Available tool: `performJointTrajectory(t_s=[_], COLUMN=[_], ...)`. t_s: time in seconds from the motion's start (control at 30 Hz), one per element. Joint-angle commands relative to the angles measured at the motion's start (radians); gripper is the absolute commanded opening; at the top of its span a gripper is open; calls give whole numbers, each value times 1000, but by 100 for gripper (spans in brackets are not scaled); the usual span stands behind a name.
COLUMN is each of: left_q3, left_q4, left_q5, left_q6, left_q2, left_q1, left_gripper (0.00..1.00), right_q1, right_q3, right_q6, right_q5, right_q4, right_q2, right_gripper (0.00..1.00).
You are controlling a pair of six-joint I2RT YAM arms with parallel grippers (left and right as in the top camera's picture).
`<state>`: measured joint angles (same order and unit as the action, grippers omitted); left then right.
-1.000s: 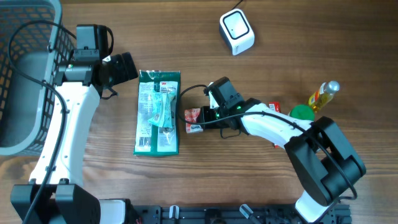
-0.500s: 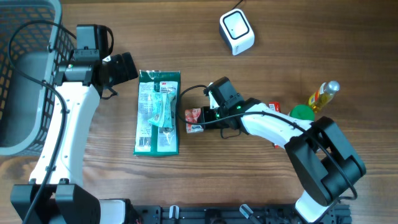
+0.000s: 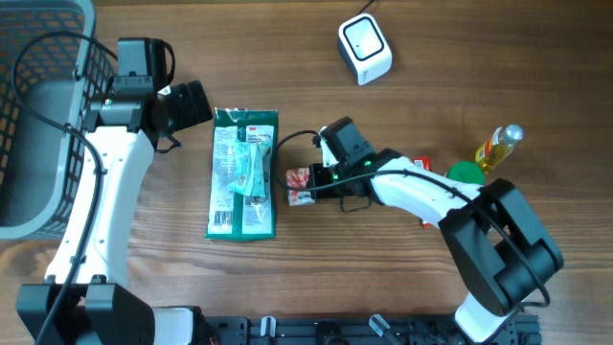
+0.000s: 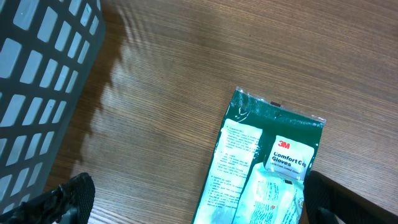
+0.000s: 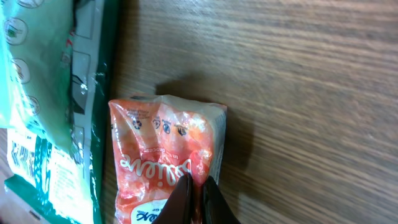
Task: Scan the item barcode
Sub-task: 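Lift the tissue box and rotate it with the right gripper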
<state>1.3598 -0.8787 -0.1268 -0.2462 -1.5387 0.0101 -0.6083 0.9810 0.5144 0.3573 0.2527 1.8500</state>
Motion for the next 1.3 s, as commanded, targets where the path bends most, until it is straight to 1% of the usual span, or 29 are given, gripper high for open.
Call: performJointTrajectory(t_s=[0.0, 0.1, 0.17, 0.27, 0.37, 0.47, 0.63, 0.77, 0.93, 1.07, 1.27], left_q3=[5, 5, 5, 5, 5, 5, 5, 5, 5, 5, 5], left_q4=[2, 2, 2, 2, 2, 2, 2, 2, 3, 2, 2], left_q5=[-5, -5, -5, -5, -5, -5, -5, -5, -5, -5, -5], left_q6=[-9, -9, -9, -9, -9, -9, -9, -9, -9, -9, -9], left_q2=[-2, -2, -2, -2, -2, -2, -2, -2, -2, -2, -2], left_q1=[-6, -6, -6, -6, -6, -6, -6, -6, -6, -6, -6], left_gripper=[100, 100, 100, 100, 100, 100, 100, 100, 100, 100, 100], right_q1=[79, 153, 203, 251, 293, 336, 393, 421, 423, 423, 439], right_q3=[6, 6, 6, 6, 6, 6, 6, 6, 6, 6, 6], right_q6=[-20, -115, -172, -189, -228, -227, -230, -230, -224, -223, -224], right_q5=[103, 297, 468, 627, 836, 1015, 1248, 1266, 1266, 1267, 1267], right_q4=[56, 74, 83, 92, 81, 52, 13, 29, 33, 69, 108], right_q2=[-66, -135, -185, -234, -277, -306, -311, -314, -315, -322, -371], right_gripper=[4, 4, 4, 4, 4, 4, 4, 4, 4, 4, 4])
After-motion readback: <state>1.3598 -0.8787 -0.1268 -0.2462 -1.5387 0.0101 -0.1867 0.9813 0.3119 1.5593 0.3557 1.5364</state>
